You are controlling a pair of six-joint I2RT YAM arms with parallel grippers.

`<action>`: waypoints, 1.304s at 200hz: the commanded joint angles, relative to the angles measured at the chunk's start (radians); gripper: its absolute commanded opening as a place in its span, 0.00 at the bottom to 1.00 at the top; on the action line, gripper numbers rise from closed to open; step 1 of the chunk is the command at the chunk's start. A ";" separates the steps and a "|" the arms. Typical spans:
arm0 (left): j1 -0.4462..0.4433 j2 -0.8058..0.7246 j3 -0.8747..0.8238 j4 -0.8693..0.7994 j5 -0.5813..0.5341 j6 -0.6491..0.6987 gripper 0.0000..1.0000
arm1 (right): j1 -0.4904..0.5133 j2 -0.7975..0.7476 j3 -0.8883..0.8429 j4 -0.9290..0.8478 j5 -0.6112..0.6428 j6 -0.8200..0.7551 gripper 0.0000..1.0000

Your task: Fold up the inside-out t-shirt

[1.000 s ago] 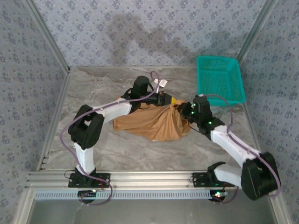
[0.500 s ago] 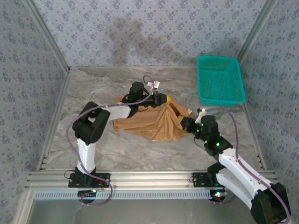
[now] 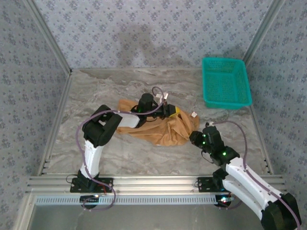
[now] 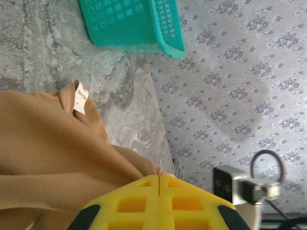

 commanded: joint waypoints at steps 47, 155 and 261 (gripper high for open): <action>-0.036 -0.035 -0.008 -0.012 -0.025 0.071 0.00 | 0.056 0.157 0.201 -0.086 0.010 -0.086 0.03; -0.040 -0.069 -0.020 -0.056 -0.019 0.111 0.00 | -0.001 0.571 0.377 -0.027 0.085 -0.223 0.06; -0.051 -0.078 0.003 -0.079 -0.010 0.119 0.00 | -0.030 0.760 0.402 0.031 0.128 -0.250 0.44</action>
